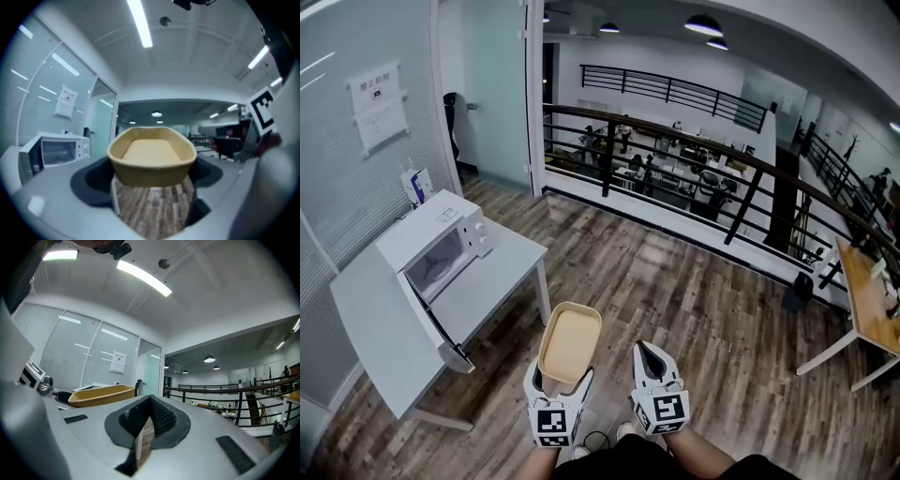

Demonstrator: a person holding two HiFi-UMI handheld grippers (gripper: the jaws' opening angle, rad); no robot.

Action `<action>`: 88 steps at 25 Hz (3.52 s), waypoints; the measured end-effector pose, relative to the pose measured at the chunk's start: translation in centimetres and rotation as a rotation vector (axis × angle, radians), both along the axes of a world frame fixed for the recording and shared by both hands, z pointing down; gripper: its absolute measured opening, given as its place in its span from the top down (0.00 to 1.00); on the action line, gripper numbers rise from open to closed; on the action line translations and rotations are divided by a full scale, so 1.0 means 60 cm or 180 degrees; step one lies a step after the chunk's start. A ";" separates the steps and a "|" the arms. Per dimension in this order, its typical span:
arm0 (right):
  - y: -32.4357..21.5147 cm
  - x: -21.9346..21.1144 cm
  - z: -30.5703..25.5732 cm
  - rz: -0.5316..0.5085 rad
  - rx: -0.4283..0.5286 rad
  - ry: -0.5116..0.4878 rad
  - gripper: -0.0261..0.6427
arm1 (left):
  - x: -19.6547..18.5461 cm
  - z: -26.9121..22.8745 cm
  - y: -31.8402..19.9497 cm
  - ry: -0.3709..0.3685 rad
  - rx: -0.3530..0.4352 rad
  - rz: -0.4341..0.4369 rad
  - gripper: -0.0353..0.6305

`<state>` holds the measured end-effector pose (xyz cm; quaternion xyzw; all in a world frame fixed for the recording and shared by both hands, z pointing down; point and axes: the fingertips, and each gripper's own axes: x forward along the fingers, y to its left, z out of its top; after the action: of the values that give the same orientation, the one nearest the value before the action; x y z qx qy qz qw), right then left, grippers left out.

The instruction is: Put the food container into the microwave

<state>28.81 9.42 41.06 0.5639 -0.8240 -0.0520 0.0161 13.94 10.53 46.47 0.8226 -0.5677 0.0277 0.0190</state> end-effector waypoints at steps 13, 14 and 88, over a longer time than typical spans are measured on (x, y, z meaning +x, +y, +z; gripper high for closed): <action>-0.131 -0.029 0.020 -0.0406 -0.0002 0.0039 0.95 | -0.001 -0.004 -0.094 -0.0032 0.0009 -0.0272 0.21; -0.145 -0.031 0.021 -0.0455 0.0011 0.0049 0.95 | 0.000 -0.008 -0.105 -0.0020 0.0021 -0.0312 0.21; -0.604 -0.638 -0.001 -0.2708 -0.0136 -0.0257 0.95 | -0.511 0.030 -0.428 -0.0165 -0.0146 -0.2486 0.21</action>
<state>-9.44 -26.80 41.01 0.1749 -0.9841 -0.0148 -0.0273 -16.74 -15.13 48.28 0.5431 -0.8375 0.0519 0.0322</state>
